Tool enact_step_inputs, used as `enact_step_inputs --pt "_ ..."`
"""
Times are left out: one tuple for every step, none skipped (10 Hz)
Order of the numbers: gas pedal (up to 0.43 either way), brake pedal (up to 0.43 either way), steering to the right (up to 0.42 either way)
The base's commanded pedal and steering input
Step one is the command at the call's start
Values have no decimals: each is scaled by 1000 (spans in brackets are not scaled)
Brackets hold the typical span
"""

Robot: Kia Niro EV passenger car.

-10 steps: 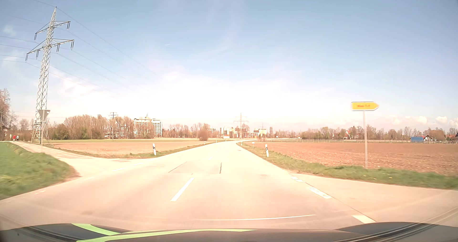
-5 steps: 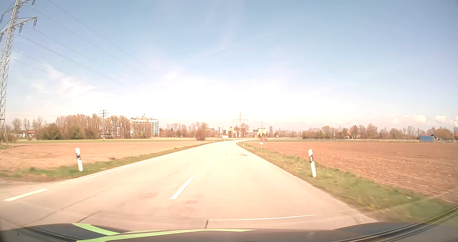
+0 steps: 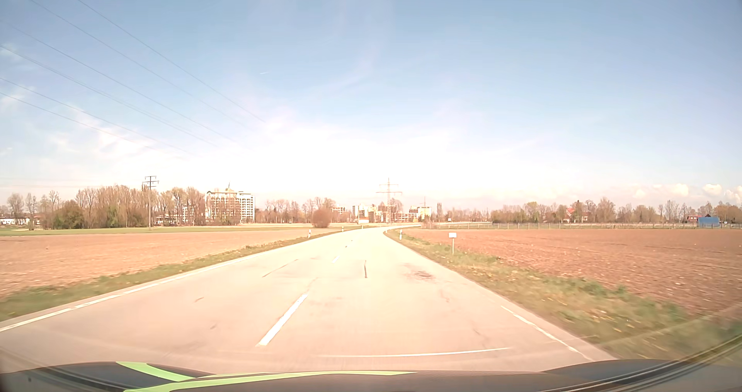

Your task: Follow the waypoints while adhering to traffic rules and regulations

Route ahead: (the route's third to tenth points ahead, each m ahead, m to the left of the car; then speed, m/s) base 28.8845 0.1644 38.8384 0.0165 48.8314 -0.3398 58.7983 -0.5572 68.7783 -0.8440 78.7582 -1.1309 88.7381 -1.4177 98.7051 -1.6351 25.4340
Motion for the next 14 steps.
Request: enact_step_inputs --pt "260 0 3" --pt "260 0 3" --pt "260 0 3" --pt "260 0 3" --pt "260 0 3" --pt "260 0 3" --pt "248 0 3" --pt "248 0 3" --pt "240 0 3" --pt "240 0 3" --pt "240 0 2" --pt "240 0 2" --pt "240 0 2" --pt "240 0 2"
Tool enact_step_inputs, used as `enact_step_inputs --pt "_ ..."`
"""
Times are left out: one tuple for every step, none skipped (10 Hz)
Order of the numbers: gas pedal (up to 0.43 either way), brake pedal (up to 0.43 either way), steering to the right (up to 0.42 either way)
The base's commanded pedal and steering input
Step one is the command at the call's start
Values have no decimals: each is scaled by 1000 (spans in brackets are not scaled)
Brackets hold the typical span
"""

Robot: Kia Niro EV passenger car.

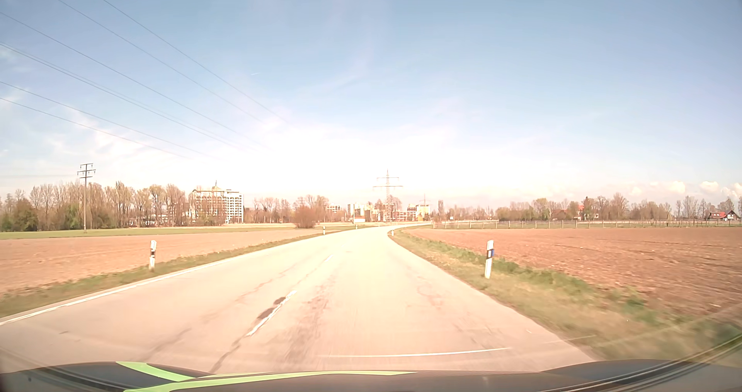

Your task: Follow the waypoints while adhering to traffic rules and regulations

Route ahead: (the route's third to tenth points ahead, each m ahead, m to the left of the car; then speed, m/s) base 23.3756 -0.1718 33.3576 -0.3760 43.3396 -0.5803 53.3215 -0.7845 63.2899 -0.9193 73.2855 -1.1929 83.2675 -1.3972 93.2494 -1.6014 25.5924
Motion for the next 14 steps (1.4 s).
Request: enact_step_inputs --pt "240 0 3" --pt "240 0 3" --pt "240 0 3" --pt "240 0 2" --pt "240 0 2" --pt "240 0 2" --pt "240 0 1" --pt "240 0 0" --pt "240 0 1" --pt "240 0 1" --pt "240 0 0" --pt "240 0 1" --pt "240 0 0" --pt "240 0 1"
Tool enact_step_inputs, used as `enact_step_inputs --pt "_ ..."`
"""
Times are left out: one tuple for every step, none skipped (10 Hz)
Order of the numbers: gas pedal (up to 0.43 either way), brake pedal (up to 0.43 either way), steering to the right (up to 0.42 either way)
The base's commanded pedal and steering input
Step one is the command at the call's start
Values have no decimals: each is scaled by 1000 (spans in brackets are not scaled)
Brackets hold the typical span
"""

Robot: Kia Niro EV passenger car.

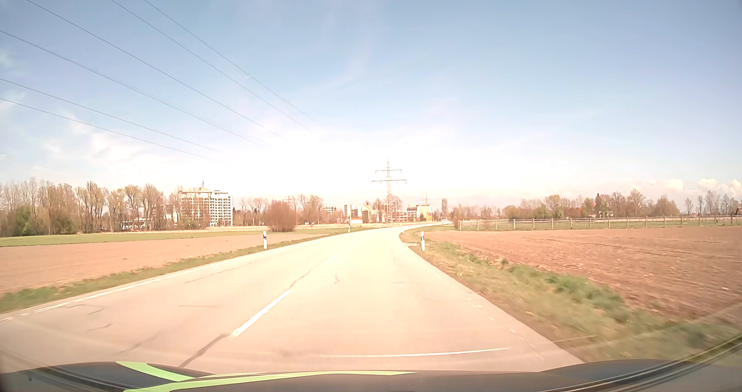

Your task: Follow the waypoints while adhering to traffic rules and regulations

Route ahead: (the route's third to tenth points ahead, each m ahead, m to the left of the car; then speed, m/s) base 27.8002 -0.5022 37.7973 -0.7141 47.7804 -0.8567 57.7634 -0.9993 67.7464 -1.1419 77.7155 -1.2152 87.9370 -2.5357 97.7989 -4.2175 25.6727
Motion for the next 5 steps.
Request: enact_step_inputs --pt "240 0 1" --pt "240 0 2" --pt "240 0 3" --pt "240 0 4" --pt "240 0 5"
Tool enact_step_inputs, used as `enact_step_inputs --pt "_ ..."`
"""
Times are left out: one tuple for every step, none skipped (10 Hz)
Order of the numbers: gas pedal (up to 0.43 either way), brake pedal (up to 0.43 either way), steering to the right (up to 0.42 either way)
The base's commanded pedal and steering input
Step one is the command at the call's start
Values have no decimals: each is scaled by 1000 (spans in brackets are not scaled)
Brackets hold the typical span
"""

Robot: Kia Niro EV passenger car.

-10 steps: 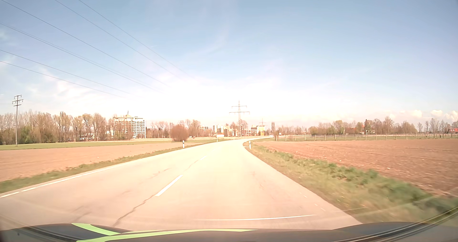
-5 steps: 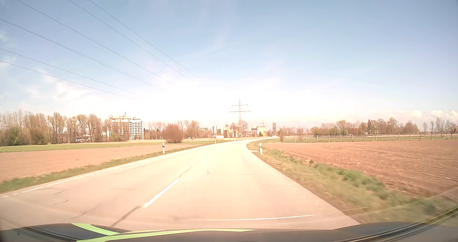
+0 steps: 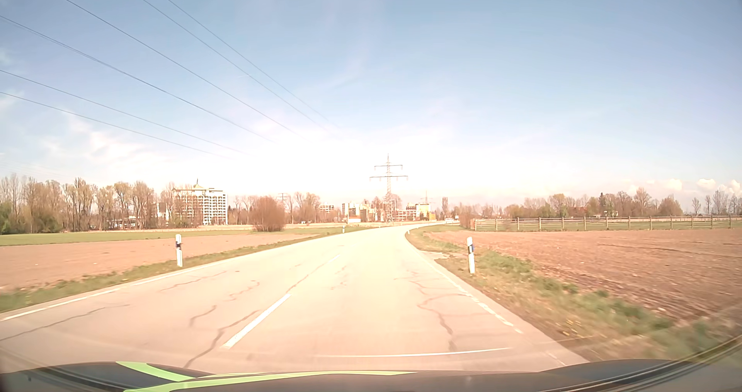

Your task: Follow the waypoints while adhering to traffic rules and regulations

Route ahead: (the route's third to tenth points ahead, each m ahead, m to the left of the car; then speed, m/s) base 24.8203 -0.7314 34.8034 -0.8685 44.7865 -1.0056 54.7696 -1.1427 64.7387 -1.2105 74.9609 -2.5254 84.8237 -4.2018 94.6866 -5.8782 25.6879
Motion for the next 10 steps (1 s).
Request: enact_step_inputs --pt "240 0 6" --pt "240 0 8" --pt "240 0 9" --pt "240 0 9" --pt "240 0 9" --pt "240 0 11" --pt "240 0 12" --pt "240 0 12" --pt "240 0 12" --pt "240 0 12"
